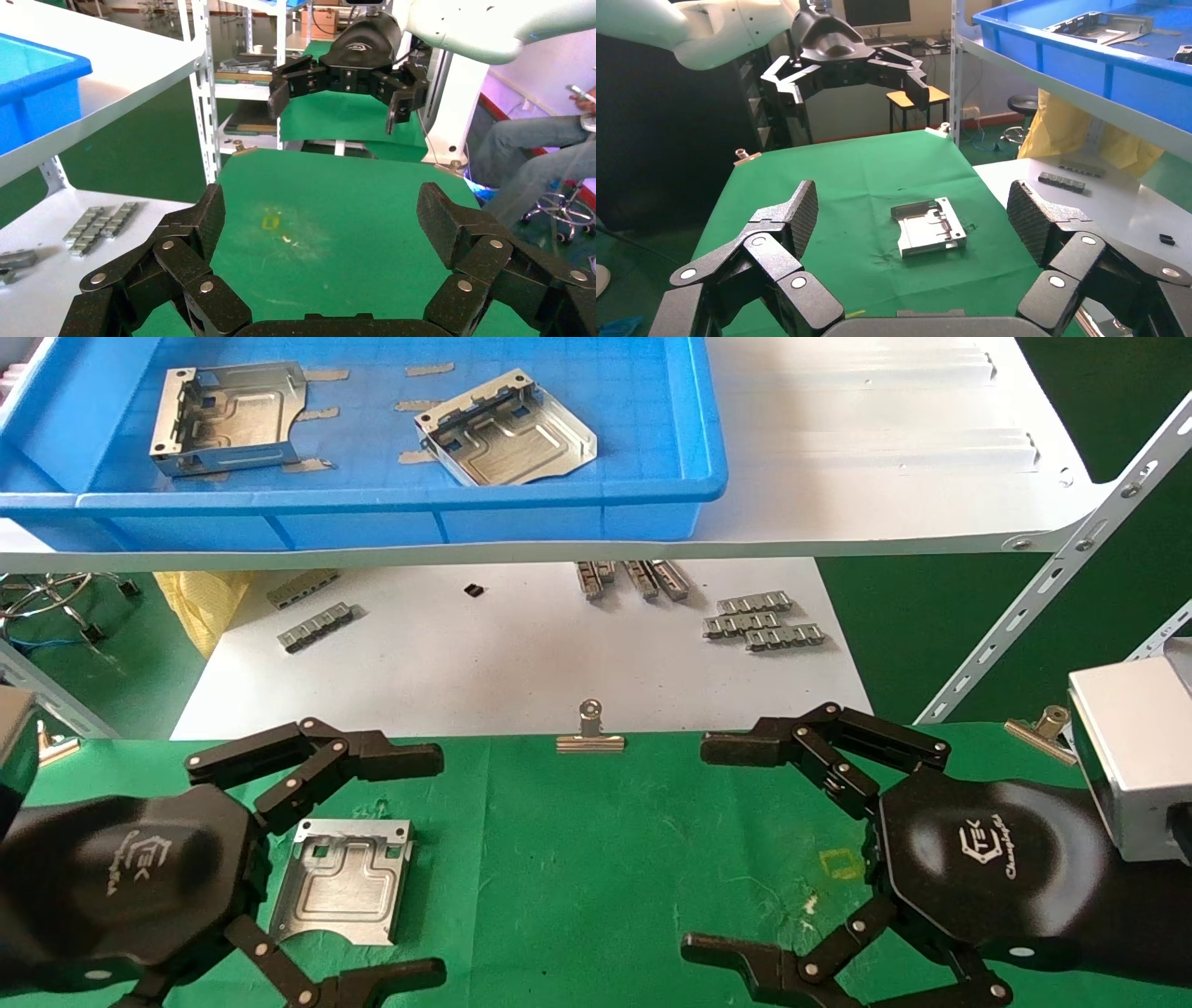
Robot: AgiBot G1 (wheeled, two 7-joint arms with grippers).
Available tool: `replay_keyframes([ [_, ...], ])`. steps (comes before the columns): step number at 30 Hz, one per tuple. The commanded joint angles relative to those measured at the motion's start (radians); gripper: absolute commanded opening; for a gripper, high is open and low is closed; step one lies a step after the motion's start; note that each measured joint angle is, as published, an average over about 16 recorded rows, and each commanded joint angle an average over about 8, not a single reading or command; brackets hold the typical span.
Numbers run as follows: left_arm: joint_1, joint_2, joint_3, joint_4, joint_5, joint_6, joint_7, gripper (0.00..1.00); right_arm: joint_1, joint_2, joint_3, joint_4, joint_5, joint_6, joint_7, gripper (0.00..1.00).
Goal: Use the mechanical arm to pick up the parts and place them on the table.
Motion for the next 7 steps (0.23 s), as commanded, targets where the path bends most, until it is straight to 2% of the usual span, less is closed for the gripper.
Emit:
replay_keyframes([
  [1,0.008,-0.002,-0.010,-0.012,-0.002,-0.001,-0.005,1.00,0.000,0.000,0.000,0.000,0.000,0.000,0.000,1.00],
  [7,0.002,-0.001,-0.002,-0.003,-0.002,-0.001,-0.001,1.00,0.000,0.000,0.000,0.000,0.000,0.000,0.000,1.00],
])
